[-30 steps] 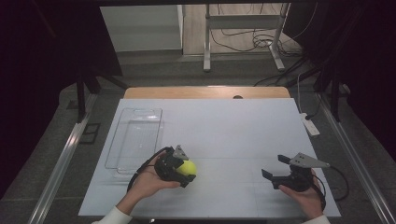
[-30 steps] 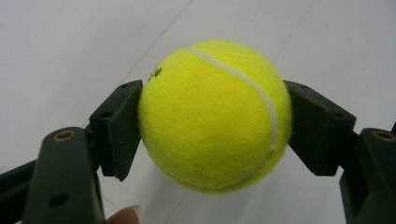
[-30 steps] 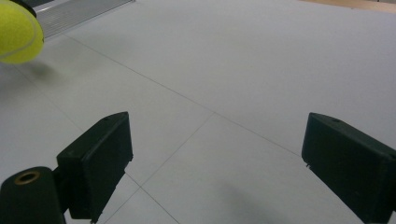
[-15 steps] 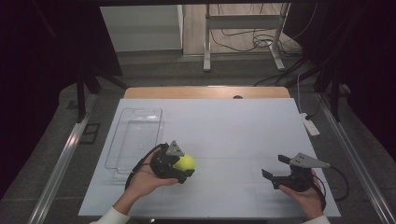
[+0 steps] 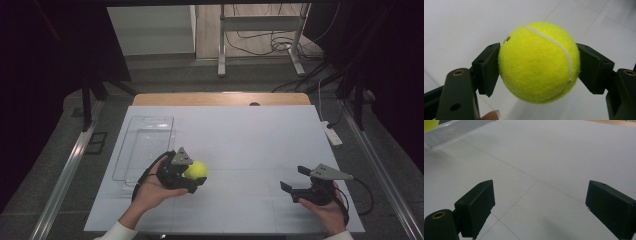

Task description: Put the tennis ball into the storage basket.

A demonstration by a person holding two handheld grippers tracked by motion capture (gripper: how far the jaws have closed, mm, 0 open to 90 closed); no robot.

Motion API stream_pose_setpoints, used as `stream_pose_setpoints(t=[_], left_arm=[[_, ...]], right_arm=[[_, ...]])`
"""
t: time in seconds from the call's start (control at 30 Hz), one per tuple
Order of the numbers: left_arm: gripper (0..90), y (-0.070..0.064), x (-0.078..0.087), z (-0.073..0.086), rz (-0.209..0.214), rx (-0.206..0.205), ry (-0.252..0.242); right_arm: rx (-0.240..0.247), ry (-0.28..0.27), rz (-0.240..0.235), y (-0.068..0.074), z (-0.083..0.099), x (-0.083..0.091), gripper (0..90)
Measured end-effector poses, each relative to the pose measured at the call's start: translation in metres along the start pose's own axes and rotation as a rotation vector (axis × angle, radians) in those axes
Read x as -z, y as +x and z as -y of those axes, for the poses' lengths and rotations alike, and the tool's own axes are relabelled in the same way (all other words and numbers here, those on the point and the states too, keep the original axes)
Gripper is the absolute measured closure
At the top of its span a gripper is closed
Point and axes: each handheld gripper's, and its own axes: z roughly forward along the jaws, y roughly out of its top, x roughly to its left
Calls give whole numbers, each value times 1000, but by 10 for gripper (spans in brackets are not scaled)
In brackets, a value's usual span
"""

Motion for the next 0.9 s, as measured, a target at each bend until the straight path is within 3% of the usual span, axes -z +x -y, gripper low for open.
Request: stream_pose_setpoints(t=[0.9], left_arm=[[266, 15, 18, -2, -47, 42, -61]], right_arm=[[-1, -1, 2, 0, 0, 0, 90]])
